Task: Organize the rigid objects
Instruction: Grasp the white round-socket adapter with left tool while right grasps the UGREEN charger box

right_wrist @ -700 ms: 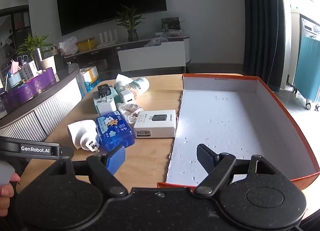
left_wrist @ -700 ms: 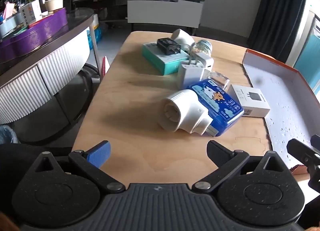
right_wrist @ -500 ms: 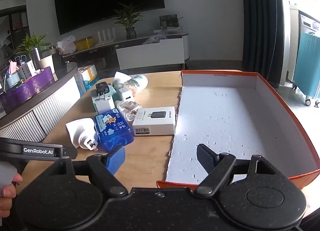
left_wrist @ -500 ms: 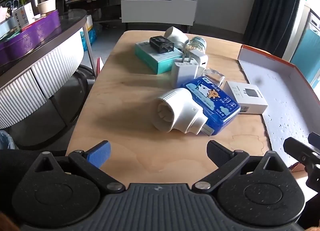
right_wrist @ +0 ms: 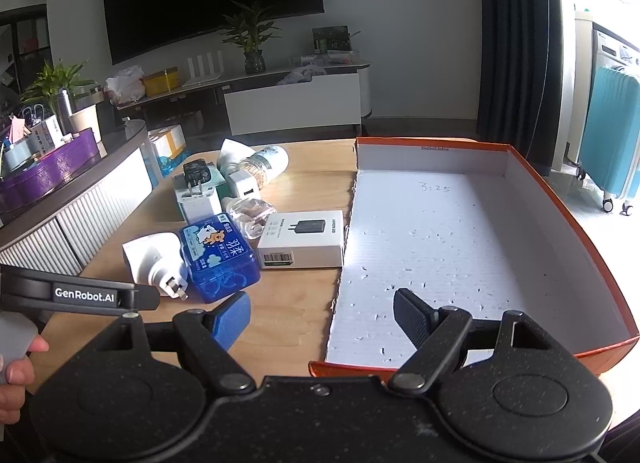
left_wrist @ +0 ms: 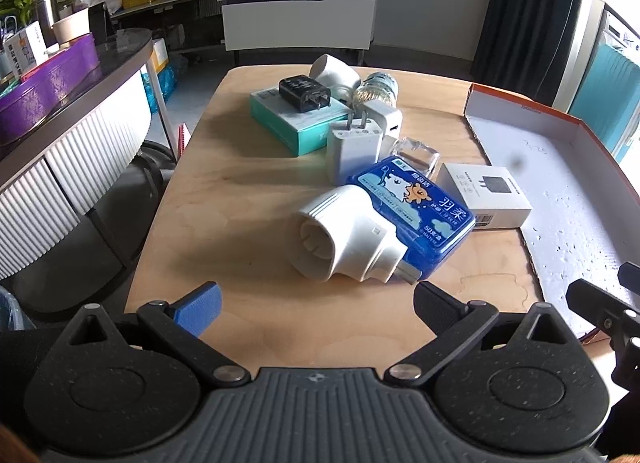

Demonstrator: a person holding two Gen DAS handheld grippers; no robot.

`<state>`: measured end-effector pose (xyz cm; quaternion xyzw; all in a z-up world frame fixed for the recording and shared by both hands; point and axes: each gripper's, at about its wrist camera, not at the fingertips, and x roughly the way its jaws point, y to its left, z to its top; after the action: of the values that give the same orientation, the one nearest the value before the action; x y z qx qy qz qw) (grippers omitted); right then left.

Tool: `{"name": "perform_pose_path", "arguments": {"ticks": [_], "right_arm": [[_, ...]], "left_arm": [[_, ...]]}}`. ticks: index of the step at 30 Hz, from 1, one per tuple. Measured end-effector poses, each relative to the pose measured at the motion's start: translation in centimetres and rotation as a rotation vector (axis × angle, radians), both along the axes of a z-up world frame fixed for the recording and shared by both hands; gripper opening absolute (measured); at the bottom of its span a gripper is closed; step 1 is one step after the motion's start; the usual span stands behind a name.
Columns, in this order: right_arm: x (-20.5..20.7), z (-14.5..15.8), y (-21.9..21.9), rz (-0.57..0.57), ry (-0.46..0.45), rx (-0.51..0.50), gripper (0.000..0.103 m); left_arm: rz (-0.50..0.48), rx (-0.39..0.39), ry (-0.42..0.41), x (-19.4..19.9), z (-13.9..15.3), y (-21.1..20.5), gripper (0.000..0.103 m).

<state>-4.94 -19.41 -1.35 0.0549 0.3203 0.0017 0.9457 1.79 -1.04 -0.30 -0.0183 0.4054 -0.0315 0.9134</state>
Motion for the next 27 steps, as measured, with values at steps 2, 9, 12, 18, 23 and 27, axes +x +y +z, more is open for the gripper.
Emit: {"name": "perform_pose_path", "arguments": {"ticks": [2, 9, 12, 18, 23, 27], "right_arm": [[0.2, -0.1, 0.1, -0.001, -0.003, 0.0, 0.092], [0.7, -0.2, 0.3, 0.018, -0.001, -0.037, 0.092], [0.9, -0.2, 0.2, 0.02, 0.016, -0.038, 0.092], [1.4, -0.4, -0.1, 0.014, 0.019, -0.015, 0.092], [2.1, -0.6, -0.4, -0.002, 0.007, 0.001, 0.092], [2.9, -0.7, -0.2, -0.006, -0.007, -0.006, 0.092]], "left_arm": [[-0.004, -0.029, 0.001, 0.0, -0.1, 0.3, 0.103], [-0.015, -0.021, 0.002, 0.8, -0.5, 0.9, 0.103], [-0.034, -0.031, 0.006, 1.2, -0.7, 0.8, 0.103], [-0.08, 0.004, 0.021, 2.5, -1.7, 0.3, 0.103], [-0.094, -0.019, 0.008, 3.7, -2.3, 0.5, 0.103], [-0.106, -0.044, -0.023, 4.2, -2.8, 0.5, 0.103]]}}
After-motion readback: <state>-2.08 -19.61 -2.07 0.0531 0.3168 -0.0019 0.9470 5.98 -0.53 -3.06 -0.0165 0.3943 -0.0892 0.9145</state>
